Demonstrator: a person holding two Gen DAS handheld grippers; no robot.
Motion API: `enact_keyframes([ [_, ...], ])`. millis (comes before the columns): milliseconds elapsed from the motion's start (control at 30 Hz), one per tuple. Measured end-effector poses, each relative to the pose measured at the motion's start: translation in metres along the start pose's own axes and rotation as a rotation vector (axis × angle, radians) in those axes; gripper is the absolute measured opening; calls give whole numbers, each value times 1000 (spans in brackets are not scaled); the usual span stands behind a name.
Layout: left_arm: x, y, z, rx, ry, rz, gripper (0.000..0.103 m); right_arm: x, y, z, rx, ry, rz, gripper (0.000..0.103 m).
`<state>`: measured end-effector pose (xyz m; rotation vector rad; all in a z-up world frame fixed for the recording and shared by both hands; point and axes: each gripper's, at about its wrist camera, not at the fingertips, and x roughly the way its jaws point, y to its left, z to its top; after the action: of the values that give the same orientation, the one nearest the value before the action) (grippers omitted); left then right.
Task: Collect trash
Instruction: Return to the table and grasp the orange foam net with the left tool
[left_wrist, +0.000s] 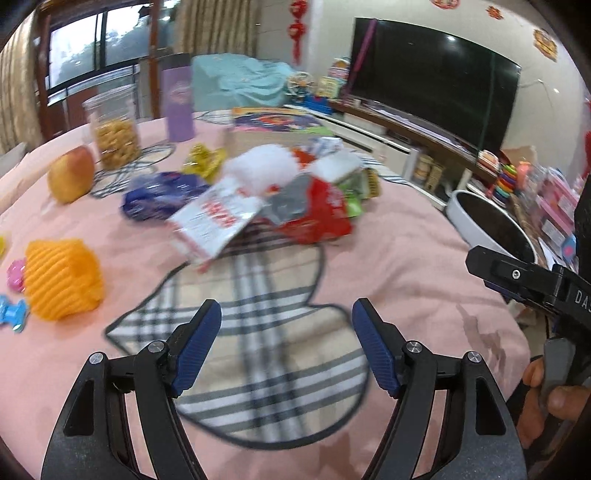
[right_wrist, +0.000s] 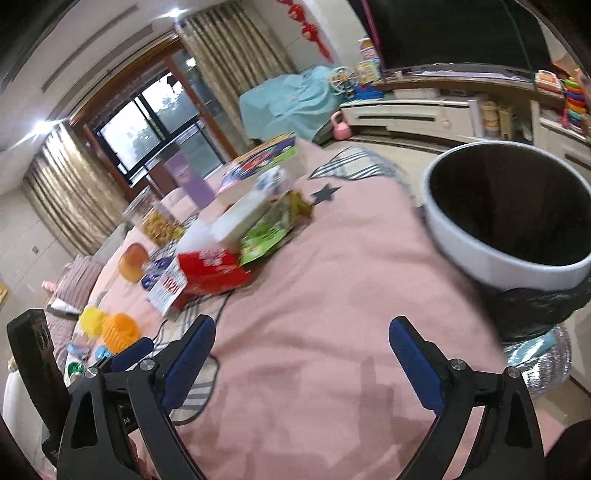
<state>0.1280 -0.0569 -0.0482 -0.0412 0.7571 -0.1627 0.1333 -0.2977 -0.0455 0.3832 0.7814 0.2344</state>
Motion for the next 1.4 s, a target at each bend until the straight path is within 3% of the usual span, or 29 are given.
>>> enact_keyframes([
  [600,-27,97,-20,-162,-21,154,75,39,62,-14,-71,56,80,96],
  [933,-40,144,-16,-223,-54,226,78,67,107,-19,-97,102,145,96],
  [1200,-27,174,-10,-231,-28,237,80,107,144,-17,-85,155,173,93],
  [1400,-14,190,-6,-246,-17,199,80,136,157,-5,-36,180,175,91],
])
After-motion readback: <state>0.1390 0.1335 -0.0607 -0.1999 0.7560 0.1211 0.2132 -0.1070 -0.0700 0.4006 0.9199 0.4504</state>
